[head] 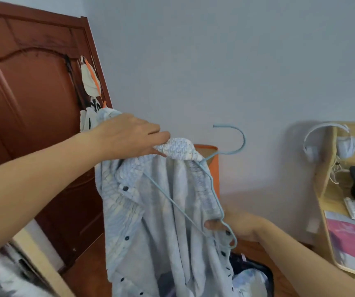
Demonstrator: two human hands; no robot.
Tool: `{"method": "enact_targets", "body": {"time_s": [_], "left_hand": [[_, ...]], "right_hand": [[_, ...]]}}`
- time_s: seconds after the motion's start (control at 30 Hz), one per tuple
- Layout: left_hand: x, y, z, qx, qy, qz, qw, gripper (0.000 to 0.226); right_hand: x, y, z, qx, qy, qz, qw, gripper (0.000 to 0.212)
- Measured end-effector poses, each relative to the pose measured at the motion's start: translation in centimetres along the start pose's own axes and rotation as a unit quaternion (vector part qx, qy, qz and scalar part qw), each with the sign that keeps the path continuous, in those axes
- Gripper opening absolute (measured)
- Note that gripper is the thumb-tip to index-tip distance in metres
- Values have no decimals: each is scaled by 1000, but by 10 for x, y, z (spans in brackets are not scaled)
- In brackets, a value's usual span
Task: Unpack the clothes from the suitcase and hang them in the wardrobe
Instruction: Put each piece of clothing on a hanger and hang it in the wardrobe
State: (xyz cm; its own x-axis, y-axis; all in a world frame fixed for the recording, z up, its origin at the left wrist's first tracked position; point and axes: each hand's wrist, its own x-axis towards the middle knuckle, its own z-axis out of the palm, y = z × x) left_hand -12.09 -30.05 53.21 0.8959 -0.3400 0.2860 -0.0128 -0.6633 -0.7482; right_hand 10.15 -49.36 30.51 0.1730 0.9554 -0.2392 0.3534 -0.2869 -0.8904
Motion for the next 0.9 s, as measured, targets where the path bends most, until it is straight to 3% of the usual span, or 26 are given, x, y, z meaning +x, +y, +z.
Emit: {"method": "enact_targets", "body": {"time_s": [0.07, 0.17, 0.23, 0.33, 0.43, 0.57, 0.73, 0.83, 0.9], "left_hand": [[-14, -4, -5, -4, -47, 15, 999, 55], [-44, -3, 2, 37, -130, 19, 991, 62], [-57, 3, 9, 70, -157, -32, 985, 65], [-59, 9, 8, 69, -121, -158, 978, 61], [-52, 16, -4, 46, -118, -274, 953, 54], [-46, 28, -14, -41, -114, -391, 913, 51], [-41, 53, -9, -60, -119, -410, 902, 45], [-32, 73, -4, -46, -95, -353, 930, 45], [-32, 67, 2, -13, -73, -373, 925, 45]], "right_hand": [[9, 7, -10, -20, 103, 8, 994, 19], [11, -8, -52, -120, 284, 2, 951, 24], [11, -33, -73, -189, 366, -33, 911, 23], [14, -66, -87, -231, 440, -88, 863, 21], [18, -90, -86, -287, 445, -103, 842, 10], [14, -116, -79, -335, 412, -57, 846, 38], [-4, -162, -62, -92, 382, -100, 914, 38], [-13, -181, -62, 97, 420, -105, 896, 29], [-26, -181, -59, 103, 418, -93, 898, 30]]}}
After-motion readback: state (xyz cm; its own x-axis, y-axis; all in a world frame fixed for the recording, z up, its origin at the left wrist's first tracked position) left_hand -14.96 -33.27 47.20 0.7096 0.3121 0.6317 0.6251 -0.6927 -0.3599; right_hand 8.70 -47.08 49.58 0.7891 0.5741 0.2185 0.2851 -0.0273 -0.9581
